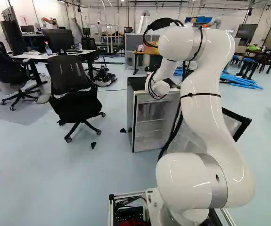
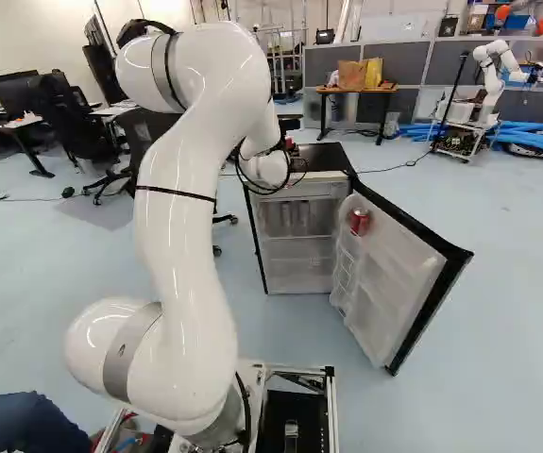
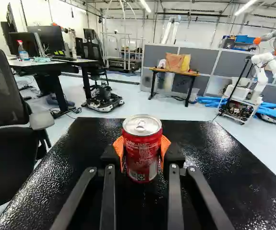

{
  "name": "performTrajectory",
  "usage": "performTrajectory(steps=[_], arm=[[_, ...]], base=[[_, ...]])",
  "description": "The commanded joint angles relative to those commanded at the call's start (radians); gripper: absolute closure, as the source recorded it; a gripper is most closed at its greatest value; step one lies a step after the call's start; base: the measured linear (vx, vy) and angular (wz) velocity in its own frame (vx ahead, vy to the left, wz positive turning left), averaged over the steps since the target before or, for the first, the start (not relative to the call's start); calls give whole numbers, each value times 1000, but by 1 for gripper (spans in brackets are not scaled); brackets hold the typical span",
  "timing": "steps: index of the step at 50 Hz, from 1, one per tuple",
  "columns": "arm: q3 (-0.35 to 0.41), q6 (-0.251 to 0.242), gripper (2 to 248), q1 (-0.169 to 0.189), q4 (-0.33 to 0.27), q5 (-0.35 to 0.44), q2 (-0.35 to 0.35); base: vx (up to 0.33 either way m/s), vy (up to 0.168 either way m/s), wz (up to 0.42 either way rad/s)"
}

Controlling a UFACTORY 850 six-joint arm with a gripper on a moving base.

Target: Grab a drink from the fridge

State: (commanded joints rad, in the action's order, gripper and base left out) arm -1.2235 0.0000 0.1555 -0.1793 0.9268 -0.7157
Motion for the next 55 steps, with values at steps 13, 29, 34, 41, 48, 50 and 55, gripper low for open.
performTrajectory(steps=[13, 29, 34, 41, 48, 50, 55], arm=[[0, 0, 155, 0, 0, 0, 0], [0, 0, 155, 0, 0, 0, 0], [0, 0, 152, 0, 0, 0, 0], [0, 0, 88, 0, 0, 0, 0], [0, 0, 51, 0, 0, 0, 0], [0, 0, 51, 0, 0, 0, 0], [6, 0, 14, 0, 0, 0, 4]], base=[[0, 0, 0], [0, 0, 0], [0, 0, 0], [0, 0, 0], [0, 0, 0], [0, 0, 0], [0, 0, 0]])
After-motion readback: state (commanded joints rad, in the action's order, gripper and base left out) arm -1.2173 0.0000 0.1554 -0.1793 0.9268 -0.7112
